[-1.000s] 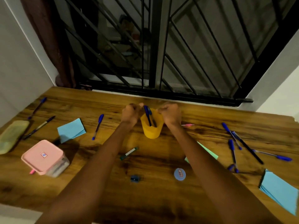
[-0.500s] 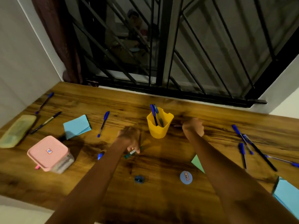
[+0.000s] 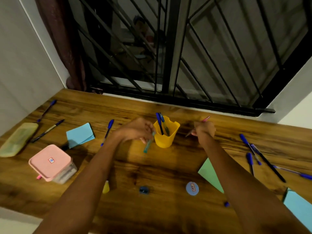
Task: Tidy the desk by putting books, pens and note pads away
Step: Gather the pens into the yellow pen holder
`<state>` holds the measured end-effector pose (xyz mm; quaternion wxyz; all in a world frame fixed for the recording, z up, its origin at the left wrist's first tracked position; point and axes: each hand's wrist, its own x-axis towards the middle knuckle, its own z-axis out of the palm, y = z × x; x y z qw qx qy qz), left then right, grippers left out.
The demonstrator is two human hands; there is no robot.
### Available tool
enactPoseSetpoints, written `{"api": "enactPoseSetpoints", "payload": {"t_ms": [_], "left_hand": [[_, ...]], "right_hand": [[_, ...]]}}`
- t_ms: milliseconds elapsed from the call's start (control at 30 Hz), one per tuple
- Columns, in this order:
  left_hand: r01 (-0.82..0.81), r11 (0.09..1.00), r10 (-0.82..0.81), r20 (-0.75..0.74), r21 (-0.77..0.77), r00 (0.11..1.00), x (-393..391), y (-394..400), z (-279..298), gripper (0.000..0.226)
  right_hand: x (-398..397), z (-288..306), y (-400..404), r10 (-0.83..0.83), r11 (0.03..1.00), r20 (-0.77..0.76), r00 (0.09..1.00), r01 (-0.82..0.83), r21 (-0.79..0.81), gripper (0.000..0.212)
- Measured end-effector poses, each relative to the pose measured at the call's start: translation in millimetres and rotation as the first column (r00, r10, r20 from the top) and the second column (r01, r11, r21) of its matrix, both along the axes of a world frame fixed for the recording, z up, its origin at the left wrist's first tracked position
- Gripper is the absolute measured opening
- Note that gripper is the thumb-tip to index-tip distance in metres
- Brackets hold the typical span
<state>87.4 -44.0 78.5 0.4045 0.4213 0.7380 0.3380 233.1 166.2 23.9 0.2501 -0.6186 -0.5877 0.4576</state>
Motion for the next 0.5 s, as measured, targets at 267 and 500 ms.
{"api": "enactPoseSetpoints", "payload": {"t_ms": [267,500], "left_hand": [[-0.230,0.912,0.270,-0.076,0.339,0.960,13,34,19,0.023],[-0.382,0.910,0.400,-0.579,0.160,0.710,28,52,-24,0.018]], "right_hand": [[-24,69,-19,0.312,0.917,-0.336,0.889,-0.189,0.352,0.015],[-31,55,-44,0.571,0.692,0.280,0.772,-0.636,0.342,0.008]]}}
